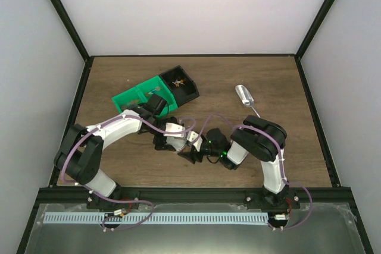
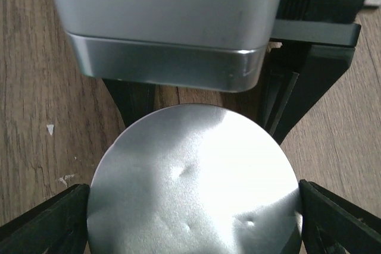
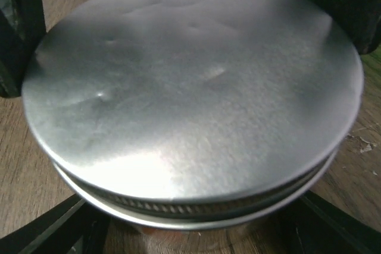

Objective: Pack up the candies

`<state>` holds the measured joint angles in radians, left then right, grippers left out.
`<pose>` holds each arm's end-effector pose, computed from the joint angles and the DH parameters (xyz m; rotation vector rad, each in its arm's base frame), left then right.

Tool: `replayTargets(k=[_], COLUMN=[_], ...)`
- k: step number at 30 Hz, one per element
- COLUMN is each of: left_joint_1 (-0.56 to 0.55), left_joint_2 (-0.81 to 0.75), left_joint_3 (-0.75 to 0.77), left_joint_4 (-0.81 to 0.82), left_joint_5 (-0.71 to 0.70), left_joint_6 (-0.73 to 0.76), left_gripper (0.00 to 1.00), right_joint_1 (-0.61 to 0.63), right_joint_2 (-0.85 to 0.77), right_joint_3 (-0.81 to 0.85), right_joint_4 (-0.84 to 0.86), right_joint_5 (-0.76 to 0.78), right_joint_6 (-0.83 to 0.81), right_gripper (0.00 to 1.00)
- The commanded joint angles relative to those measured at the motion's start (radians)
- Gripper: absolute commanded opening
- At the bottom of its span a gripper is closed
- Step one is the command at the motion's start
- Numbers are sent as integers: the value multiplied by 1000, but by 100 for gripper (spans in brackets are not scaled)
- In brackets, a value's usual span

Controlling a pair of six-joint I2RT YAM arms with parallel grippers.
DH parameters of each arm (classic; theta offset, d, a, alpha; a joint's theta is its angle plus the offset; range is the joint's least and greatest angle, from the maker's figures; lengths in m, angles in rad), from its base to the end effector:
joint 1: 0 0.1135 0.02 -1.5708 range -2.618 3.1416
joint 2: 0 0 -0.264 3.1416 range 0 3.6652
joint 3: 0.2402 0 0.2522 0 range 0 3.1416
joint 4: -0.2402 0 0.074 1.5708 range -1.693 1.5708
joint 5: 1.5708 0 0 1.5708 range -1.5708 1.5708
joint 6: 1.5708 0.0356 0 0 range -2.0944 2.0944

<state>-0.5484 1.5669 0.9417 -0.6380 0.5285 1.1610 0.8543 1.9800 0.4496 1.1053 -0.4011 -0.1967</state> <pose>0.2334 -0.1636 0.1830 2.0641 1.6494 -0.5577 0.1814 0.2294 0.0693 -1.2531 1.6285 0.8163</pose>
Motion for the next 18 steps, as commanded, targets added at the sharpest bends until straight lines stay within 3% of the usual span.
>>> replayTargets(k=[1, 18], left_joint_1=[6, -33], left_joint_2=[8, -62], left_joint_3=[-24, -141], left_joint_4=[74, 399], left_joint_5=[51, 13], left_joint_6=[-56, -497], left_gripper=[93, 91], right_joint_1=[25, 26], right_joint_2=[42, 57], right_joint_3=[-19, 1], right_joint_4=[-99, -4], right_joint_5=[-61, 17], right_joint_6=[41, 124], right_gripper=[78, 100])
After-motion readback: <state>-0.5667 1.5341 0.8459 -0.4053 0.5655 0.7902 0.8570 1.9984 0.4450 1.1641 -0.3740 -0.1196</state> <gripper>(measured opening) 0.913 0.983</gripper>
